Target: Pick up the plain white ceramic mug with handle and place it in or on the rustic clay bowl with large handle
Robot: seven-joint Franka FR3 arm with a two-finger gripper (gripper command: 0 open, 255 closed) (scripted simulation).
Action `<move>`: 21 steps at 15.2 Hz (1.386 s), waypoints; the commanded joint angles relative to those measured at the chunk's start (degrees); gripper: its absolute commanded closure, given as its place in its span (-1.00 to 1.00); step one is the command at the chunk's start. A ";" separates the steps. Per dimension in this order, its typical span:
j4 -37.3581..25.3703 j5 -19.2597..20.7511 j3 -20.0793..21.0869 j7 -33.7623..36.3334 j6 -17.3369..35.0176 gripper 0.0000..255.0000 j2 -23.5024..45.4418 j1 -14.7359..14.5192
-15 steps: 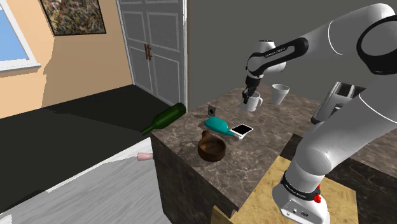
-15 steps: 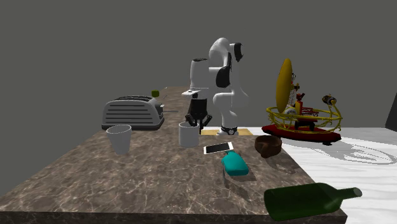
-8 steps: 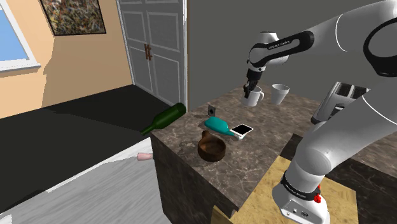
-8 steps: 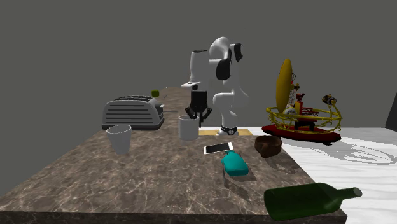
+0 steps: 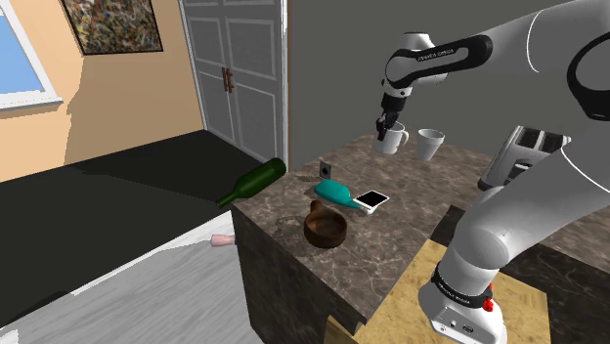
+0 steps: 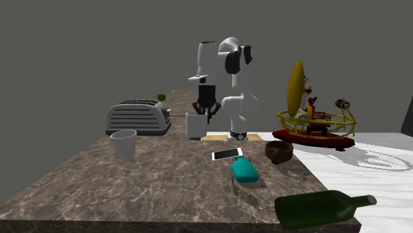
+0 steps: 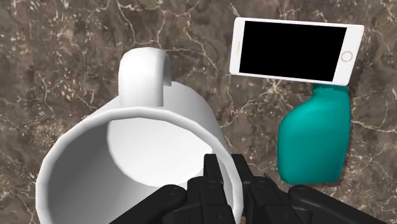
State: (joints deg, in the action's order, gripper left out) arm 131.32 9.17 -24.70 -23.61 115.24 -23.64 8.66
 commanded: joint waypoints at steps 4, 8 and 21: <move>0.55 0.15 2.75 3.14 -2.44 1.00 -2.80 -0.47; 4.05 -0.32 7.63 9.08 -3.44 1.00 -6.83 -1.65; 8.29 -6.48 23.40 27.62 -6.22 1.00 -12.65 -8.13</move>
State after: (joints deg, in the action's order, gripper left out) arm 140.00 3.35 -2.67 2.32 109.49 -36.27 1.18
